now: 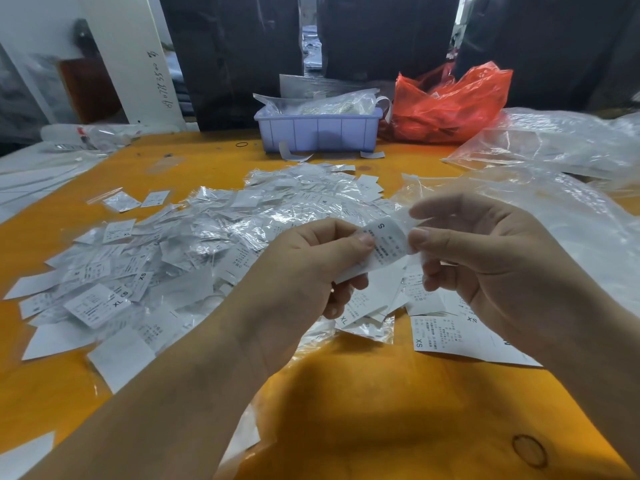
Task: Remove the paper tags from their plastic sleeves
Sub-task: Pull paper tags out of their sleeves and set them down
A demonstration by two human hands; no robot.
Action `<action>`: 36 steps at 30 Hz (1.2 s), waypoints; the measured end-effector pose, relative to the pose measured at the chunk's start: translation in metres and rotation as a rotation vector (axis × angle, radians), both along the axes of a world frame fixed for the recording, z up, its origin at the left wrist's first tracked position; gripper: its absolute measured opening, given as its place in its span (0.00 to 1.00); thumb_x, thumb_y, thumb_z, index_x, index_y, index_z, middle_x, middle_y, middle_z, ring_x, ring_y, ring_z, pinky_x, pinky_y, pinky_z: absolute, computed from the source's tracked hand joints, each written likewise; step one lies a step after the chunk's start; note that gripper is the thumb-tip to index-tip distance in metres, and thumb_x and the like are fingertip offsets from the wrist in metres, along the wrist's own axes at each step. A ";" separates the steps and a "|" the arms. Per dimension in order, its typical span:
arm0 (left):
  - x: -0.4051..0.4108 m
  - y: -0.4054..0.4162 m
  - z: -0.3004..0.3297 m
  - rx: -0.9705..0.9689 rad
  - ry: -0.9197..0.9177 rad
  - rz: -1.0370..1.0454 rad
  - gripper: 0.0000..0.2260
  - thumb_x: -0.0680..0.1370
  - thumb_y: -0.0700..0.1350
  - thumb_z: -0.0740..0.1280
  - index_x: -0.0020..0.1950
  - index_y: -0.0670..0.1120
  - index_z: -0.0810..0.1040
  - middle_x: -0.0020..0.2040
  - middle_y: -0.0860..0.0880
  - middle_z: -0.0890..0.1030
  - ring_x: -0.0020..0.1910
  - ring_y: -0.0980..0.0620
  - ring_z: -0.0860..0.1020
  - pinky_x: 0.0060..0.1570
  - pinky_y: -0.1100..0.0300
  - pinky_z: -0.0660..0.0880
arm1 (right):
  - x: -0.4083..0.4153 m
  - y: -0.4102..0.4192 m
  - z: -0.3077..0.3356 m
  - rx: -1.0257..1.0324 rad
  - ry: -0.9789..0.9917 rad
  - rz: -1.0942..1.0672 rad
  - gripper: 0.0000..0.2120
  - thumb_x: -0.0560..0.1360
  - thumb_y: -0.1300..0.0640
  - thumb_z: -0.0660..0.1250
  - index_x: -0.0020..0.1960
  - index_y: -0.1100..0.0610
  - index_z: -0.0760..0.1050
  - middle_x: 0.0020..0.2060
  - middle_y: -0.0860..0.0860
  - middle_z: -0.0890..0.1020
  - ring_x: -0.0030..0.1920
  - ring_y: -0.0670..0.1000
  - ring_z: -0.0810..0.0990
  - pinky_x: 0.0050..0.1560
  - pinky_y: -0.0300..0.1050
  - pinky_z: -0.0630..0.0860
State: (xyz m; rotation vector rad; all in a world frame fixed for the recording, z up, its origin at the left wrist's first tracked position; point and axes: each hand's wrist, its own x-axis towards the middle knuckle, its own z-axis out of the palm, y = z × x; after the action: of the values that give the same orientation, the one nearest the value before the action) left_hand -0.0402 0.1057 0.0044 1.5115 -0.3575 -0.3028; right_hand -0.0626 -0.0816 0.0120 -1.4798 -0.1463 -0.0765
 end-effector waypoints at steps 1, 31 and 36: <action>0.000 0.000 0.000 -0.010 0.008 0.000 0.07 0.79 0.42 0.65 0.44 0.44 0.81 0.29 0.50 0.75 0.26 0.55 0.69 0.25 0.65 0.67 | 0.000 0.000 0.000 0.003 0.006 -0.006 0.11 0.59 0.56 0.75 0.41 0.53 0.82 0.39 0.60 0.85 0.31 0.51 0.76 0.31 0.40 0.76; 0.002 0.001 0.001 0.039 0.025 0.004 0.08 0.74 0.40 0.70 0.35 0.46 0.81 0.26 0.50 0.72 0.25 0.54 0.66 0.25 0.63 0.64 | -0.003 0.001 0.000 -0.042 -0.046 0.071 0.16 0.59 0.60 0.77 0.46 0.56 0.80 0.37 0.58 0.84 0.31 0.52 0.78 0.33 0.42 0.78; 0.001 -0.001 0.003 -0.021 0.076 0.025 0.10 0.77 0.40 0.67 0.37 0.47 0.82 0.26 0.49 0.73 0.25 0.54 0.67 0.25 0.64 0.64 | -0.002 0.001 -0.001 -0.027 -0.039 0.057 0.19 0.59 0.57 0.75 0.49 0.57 0.80 0.37 0.60 0.84 0.32 0.52 0.79 0.34 0.42 0.79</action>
State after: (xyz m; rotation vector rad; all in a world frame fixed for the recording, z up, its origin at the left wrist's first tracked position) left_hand -0.0387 0.1046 0.0073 1.4781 -0.2806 -0.3349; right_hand -0.0646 -0.0802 0.0112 -1.5008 -0.2223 -0.0575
